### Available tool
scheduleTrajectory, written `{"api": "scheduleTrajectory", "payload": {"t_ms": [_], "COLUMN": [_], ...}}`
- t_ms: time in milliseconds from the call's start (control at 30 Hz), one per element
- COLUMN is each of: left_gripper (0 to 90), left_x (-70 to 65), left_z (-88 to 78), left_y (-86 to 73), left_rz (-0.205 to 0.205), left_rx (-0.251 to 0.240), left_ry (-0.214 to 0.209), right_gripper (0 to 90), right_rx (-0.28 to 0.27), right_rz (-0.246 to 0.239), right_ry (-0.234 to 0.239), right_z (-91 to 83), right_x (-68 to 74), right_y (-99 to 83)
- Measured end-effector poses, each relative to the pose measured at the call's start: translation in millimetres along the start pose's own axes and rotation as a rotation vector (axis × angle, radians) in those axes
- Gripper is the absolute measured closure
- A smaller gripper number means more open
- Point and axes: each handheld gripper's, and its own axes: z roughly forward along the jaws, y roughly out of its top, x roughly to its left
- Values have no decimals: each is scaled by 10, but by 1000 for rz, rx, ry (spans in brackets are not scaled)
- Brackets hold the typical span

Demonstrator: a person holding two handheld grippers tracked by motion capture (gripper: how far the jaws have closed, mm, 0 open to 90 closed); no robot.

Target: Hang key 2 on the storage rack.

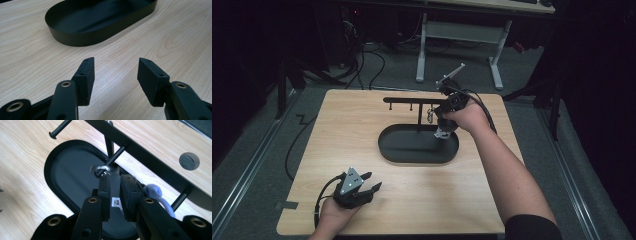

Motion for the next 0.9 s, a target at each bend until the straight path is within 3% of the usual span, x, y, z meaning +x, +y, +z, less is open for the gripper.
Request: {"api": "scheduleTrajectory", "payload": {"t_ms": [200,367,600,633,700,833,900], "left_gripper": [485,485,485,485,485,485,485], "left_x": [-7,-20,-50,-55,-64,-81,-85], "left_z": [8,15,39,47,59,83,92], "left_y": [2,4,4,3,0,-4,-8], "left_rz": [4,4,14,15,15,20,19], "left_rx": [3,1,19,21,23,33,36], "left_ry": [-1,0,-3,-6,-6,-8,-10], "right_gripper": [767,742,683,671,665,620,615], "right_rx": [-18,-36,-59,-66,-73,-101,-117], "right_rz": [31,22,19,11,13,5,28], "right_ry": [46,60,70,64,68,59,75], "right_z": [-55,-71,-25,10,25,146,197], "right_x": [-14,1,52,72,73,118,131], "right_y": [-201,-405,-797,-938,-988,-1337,-1480]}}
